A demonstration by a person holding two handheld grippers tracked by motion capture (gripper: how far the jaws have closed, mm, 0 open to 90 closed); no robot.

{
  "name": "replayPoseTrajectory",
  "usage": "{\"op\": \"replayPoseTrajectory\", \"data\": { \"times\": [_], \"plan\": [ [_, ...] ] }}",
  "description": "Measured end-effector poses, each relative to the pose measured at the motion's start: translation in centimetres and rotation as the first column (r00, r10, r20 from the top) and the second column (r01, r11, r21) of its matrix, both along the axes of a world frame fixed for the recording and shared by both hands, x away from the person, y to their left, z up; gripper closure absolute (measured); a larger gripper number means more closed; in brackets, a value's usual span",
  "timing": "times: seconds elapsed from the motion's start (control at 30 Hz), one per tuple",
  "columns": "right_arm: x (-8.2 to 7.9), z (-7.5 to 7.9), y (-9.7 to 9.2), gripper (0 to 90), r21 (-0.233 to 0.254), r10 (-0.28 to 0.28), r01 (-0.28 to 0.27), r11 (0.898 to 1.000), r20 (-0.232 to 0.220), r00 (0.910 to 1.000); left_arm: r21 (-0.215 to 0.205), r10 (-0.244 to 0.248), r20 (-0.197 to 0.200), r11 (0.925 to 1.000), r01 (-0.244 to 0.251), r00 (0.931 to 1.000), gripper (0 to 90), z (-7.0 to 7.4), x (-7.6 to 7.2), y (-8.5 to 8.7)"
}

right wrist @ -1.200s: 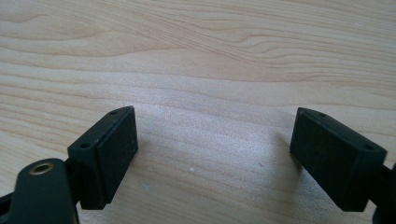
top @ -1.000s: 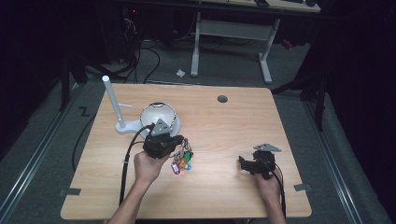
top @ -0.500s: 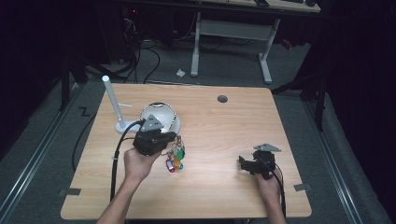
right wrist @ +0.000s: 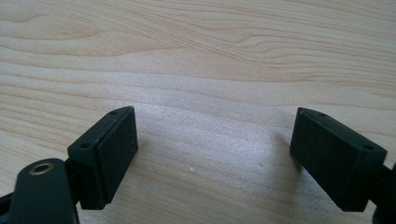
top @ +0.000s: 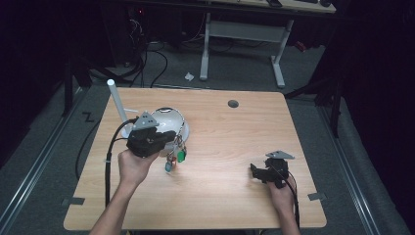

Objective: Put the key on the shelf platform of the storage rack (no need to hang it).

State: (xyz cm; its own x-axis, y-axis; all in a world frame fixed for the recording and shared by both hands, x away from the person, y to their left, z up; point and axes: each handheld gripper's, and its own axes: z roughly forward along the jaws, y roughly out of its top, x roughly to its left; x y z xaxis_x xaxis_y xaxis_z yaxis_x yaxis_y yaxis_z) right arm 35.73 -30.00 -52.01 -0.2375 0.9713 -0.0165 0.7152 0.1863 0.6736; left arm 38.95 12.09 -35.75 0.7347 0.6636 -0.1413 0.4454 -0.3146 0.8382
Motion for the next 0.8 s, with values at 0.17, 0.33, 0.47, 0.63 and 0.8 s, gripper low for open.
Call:
{"op": "replayPoseTrajectory", "data": {
  "times": [0.17, 0.33, 0.47, 0.63, 0.8],
  "plan": [
    [0.0, 0.0, 0.0, 15.2, 0.000, 0.000, 0.000, 1.000, 0.000, 1.0000, 0.006, 0.001, -0.002, 1.0000, -0.001, 1.0000, 87.4, 1.1, 0.6, 0.6],
    [0.0, 0.0, 0.0, 15.1, 0.000, 0.000, 0.000, 1.000, 0.000, 1.0000, -0.010, 0.002, -0.007, 0.9999, -0.003, 1.0000, 87.4, 2.1, 1.1, 1.1],
    [0.0, 0.0, 0.0, 15.1, 0.000, 0.000, 0.000, 1.000, 0.000, 1.0000, -0.029, 0.007, -0.017, 0.9996, -0.007, 0.9998, 87.4, 2.8, 2.0, 1.7],
    [0.0, 0.0, 0.0, 15.2, 0.000, 0.000, 0.000, 1.000, 0.000, 1.0000, -0.041, 0.019, -0.011, 0.9990, -0.019, 0.9998, 87.4, 4.1, 2.8, 2.3],
    [0.0, 0.0, 0.0, 15.1, 0.000, 0.000, 0.000, 1.000, 0.000, 1.0000, -0.041, 0.017, -0.006, 0.9990, -0.018, 0.9998, 87.4, 5.4, 3.7, 2.4]
  ]
}}
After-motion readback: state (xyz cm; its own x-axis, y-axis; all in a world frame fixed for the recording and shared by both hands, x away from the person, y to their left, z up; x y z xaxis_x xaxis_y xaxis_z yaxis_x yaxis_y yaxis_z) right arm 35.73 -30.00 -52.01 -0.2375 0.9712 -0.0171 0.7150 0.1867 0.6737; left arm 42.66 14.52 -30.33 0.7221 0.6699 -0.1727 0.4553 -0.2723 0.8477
